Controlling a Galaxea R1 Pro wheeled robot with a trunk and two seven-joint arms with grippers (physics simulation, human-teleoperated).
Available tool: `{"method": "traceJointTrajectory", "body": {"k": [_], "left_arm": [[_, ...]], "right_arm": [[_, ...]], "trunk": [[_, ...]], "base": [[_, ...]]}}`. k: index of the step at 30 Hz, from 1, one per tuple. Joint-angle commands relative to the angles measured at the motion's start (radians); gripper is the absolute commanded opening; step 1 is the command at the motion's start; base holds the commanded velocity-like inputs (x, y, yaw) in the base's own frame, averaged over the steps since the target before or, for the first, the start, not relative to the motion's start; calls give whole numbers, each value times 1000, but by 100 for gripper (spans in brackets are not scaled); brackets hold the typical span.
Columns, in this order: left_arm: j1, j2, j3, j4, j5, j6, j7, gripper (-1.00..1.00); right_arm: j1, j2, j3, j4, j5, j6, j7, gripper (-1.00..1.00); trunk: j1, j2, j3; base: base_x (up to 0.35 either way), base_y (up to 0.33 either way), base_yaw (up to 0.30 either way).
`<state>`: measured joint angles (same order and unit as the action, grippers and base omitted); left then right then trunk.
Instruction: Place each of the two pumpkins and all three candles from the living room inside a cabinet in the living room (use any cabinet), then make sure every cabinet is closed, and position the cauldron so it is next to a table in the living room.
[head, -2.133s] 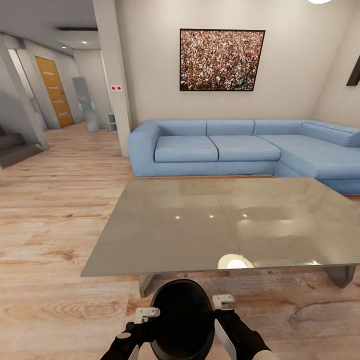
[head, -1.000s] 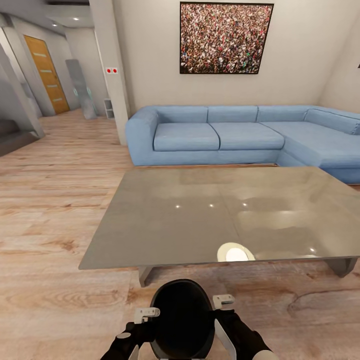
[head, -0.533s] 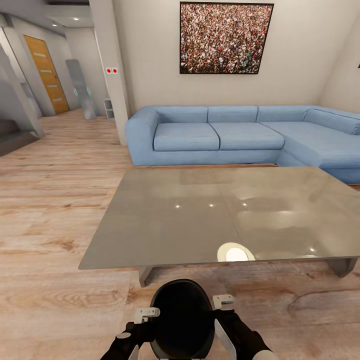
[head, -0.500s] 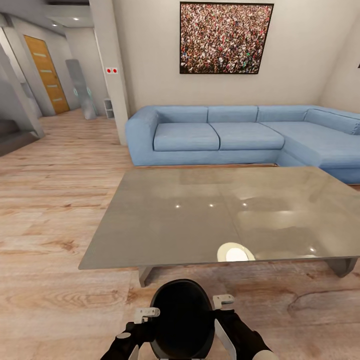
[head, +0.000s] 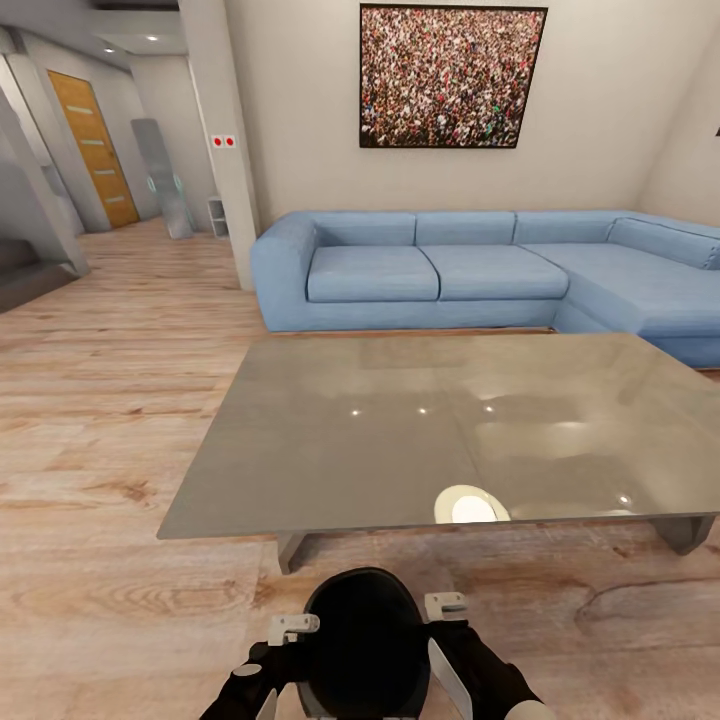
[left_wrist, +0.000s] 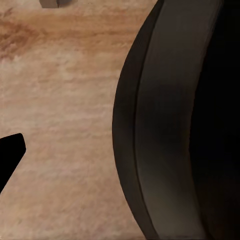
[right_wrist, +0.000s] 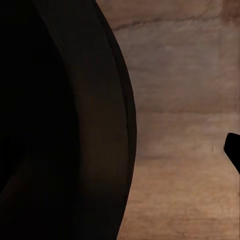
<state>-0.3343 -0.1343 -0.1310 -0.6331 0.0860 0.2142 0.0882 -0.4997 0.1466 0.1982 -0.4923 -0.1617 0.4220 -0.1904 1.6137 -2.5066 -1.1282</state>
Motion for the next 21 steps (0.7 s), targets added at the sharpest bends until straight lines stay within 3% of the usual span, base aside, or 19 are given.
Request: {"method": "traceJointTrajectory", "body": {"k": [1,18,21], "left_arm": [[0,1,-6,-2,9,5,8,100],[0,2,-6,-2,9,6,8,100],[0,1,-6,-1,9,6,8,100]], "right_arm": [[0,-1,7,-2,-11,4,-9,100],[0,-1,9,-2,-10,5,-9,100],[0,-1,9,-2,-10,5,-9,100]], "trunk": [[0,0,-1],[0,0,-1],[-2,0,11]], "base": [[0,0,0],[0,0,0],[0,0,0]]}}
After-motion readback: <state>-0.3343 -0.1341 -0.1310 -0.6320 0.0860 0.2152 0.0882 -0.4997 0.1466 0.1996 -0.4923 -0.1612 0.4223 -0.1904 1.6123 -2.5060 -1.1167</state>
